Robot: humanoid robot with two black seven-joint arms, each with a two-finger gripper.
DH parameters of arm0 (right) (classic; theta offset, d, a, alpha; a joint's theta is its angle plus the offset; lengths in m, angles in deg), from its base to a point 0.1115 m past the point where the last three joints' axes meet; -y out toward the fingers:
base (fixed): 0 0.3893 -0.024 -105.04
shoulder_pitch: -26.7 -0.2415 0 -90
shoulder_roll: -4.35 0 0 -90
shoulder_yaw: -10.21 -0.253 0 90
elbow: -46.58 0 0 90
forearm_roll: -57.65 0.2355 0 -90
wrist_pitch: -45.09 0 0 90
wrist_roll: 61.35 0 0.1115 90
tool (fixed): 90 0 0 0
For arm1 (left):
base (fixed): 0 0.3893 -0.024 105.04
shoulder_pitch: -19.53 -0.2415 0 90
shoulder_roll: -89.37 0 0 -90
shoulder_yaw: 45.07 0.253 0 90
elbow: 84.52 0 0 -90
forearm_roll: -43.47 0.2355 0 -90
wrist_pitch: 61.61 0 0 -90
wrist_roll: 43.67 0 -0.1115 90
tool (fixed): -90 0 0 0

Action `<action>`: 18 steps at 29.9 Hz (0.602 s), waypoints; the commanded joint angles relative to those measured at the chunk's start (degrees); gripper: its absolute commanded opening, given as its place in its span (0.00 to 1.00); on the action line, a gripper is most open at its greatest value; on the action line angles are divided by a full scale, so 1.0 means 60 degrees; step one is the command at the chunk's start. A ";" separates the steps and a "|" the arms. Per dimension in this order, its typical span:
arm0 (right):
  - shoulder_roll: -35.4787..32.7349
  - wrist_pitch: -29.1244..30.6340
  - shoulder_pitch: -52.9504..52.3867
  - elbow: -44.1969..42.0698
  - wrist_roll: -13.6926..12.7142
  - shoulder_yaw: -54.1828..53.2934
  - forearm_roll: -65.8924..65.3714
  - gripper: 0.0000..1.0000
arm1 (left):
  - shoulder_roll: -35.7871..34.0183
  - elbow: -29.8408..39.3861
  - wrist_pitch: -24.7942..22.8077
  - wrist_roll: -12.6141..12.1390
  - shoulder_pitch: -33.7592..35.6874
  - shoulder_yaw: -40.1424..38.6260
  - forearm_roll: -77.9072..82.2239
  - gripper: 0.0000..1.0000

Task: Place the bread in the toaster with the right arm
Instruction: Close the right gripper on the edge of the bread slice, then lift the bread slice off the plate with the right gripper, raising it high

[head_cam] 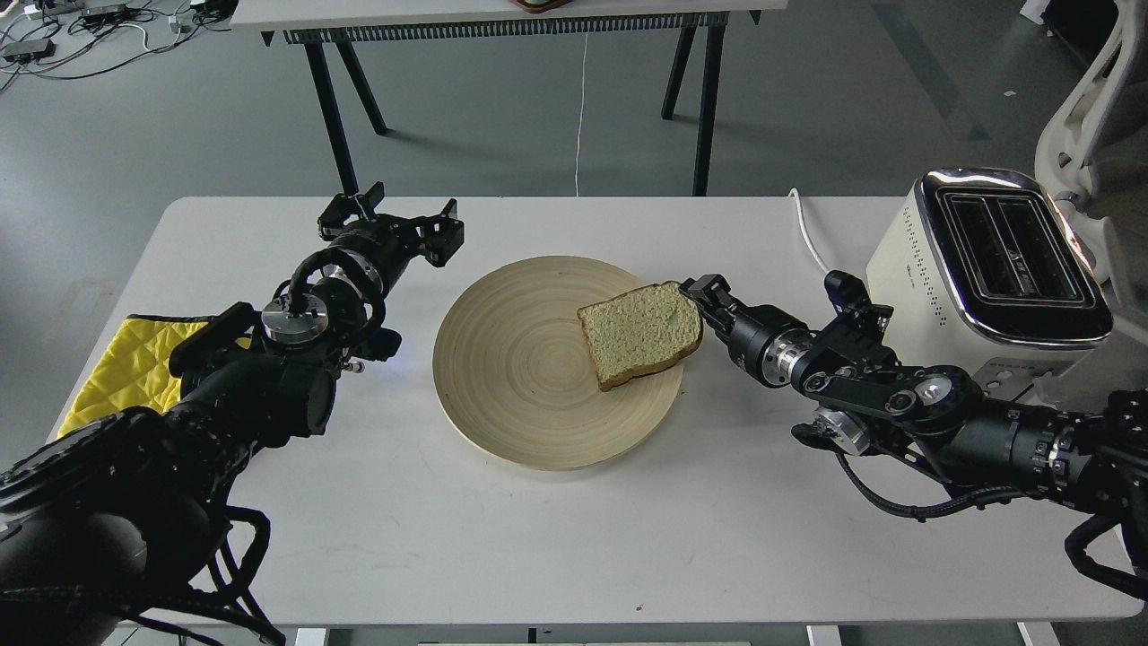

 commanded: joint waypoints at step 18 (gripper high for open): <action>-0.0249 -0.0088 -0.0425 0.0669 -0.0001 -0.0497 0.0180 0.11 | -0.0001 0.0000 0.0000 0.0000 0.0001 0.0000 -0.0001 1.00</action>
